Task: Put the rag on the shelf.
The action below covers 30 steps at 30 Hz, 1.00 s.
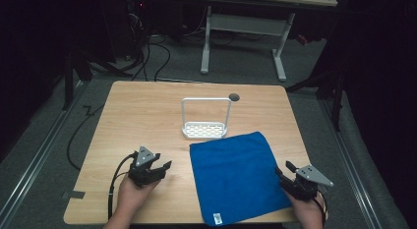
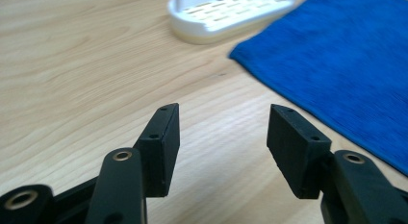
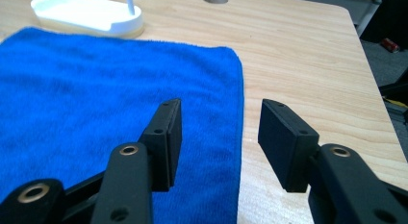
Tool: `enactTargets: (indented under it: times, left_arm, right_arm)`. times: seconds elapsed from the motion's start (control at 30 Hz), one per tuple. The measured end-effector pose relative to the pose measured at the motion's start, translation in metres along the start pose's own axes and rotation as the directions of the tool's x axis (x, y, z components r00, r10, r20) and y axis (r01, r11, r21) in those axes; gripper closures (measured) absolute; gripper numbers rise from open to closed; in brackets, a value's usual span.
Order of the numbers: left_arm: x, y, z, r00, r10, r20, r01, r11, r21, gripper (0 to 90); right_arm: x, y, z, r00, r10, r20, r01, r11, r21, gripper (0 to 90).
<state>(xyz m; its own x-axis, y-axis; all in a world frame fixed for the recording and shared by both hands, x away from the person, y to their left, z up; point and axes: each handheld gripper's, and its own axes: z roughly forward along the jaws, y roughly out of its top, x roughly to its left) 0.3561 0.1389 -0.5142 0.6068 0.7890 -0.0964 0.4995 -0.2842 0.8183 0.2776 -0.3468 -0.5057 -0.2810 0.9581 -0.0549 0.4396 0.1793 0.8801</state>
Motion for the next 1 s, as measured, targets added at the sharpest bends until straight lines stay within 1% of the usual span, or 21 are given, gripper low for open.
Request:
enactTargets:
  times: [0.03,0.07,0.17,0.23,0.27,0.37,0.43,0.5,0.57,0.7,0.8,0.9,0.93,1.0]
  left_arm:
    - [0.001,-0.001,0.003,1.0000,0.000,-0.005,0.000,0.9999,0.012,45.8]
    - [0.001,-0.001,0.005,0.9999,0.004,-0.014,-0.003,0.9998,0.018,45.8]
    - [-0.003,0.001,0.010,0.9998,0.019,-0.003,-0.019,0.9994,0.028,45.4]
    - [-0.005,0.002,0.012,0.9994,0.034,-0.004,-0.034,0.9990,0.028,45.2]
    - [-0.006,0.002,0.012,0.9992,0.039,-0.006,-0.038,0.9989,0.028,45.3]
    - [-0.008,0.003,0.012,0.9995,0.030,0.005,-0.030,0.9992,0.024,45.2]
    - [-0.010,0.003,0.011,0.9994,0.035,0.006,-0.035,0.9991,0.024,45.2]
    - [-0.011,0.003,0.011,0.9997,0.016,0.018,-0.017,0.9997,0.018,44.7]
    - [-0.012,0.003,0.011,0.9996,0.011,0.025,-0.012,0.9998,0.016,44.8]
    - [-0.018,0.004,0.011,0.9990,0.015,0.041,-0.016,0.9996,0.021,45.0]
    - [-0.028,0.005,0.014,0.9976,0.030,0.063,-0.032,0.9990,0.031,45.0]
    - [-0.035,0.005,0.017,0.9956,0.038,0.085,-0.042,0.9983,0.040,45.9]
    - [-0.040,0.005,0.018,0.9946,0.044,0.094,-0.048,0.9979,0.044,46.5]
    - [-0.048,0.006,0.019,0.9915,0.050,0.120,-0.056,0.9971,0.051,48.9]
  right_arm:
    - [0.000,0.001,0.000,1.0000,0.008,-0.002,-0.008,1.000,-0.015,50.3]
    - [0.000,0.001,0.001,1.0000,0.002,0.000,-0.002,1.000,-0.020,50.3]
    - [0.000,-0.001,0.001,0.9999,-0.012,0.001,0.012,1.000,-0.016,50.4]
    - [-0.001,-0.001,0.001,1.0000,0.004,-0.006,-0.004,1.000,-0.017,49.5]
    - [-0.002,-0.001,0.001,1.0000,0.003,-0.007,-0.004,1.000,-0.015,49.4]
    - [-0.004,0.000,0.001,1.0000,0.006,-0.004,-0.006,1.000,-0.014,48.8]
    - [-0.005,-0.001,0.001,1.0000,0.006,0.000,-0.006,1.000,-0.011,48.4]
    - [-0.005,-0.001,0.001,0.9999,0.010,-0.006,-0.010,1.000,-0.010,48.0]
    - [-0.005,0.000,0.001,0.9999,0.012,-0.011,-0.012,1.000,-0.011,47.1]
    - [-0.004,0.001,0.002,0.9998,0.013,-0.012,-0.013,1.000,-0.005,47.0]
    - [-0.004,0.001,0.003,0.9997,0.019,-0.012,-0.019,1.000,0.002,47.0]
    - [-0.005,0.000,0.004,0.9996,0.018,-0.022,-0.018,1.000,0.015,46.4]
    - [-0.005,0.000,0.004,0.9996,0.014,-0.023,-0.013,1.000,0.017,46.3]
    - [-0.005,-0.001,0.004,0.9995,0.016,-0.028,-0.016,0.999,0.029,49.2]
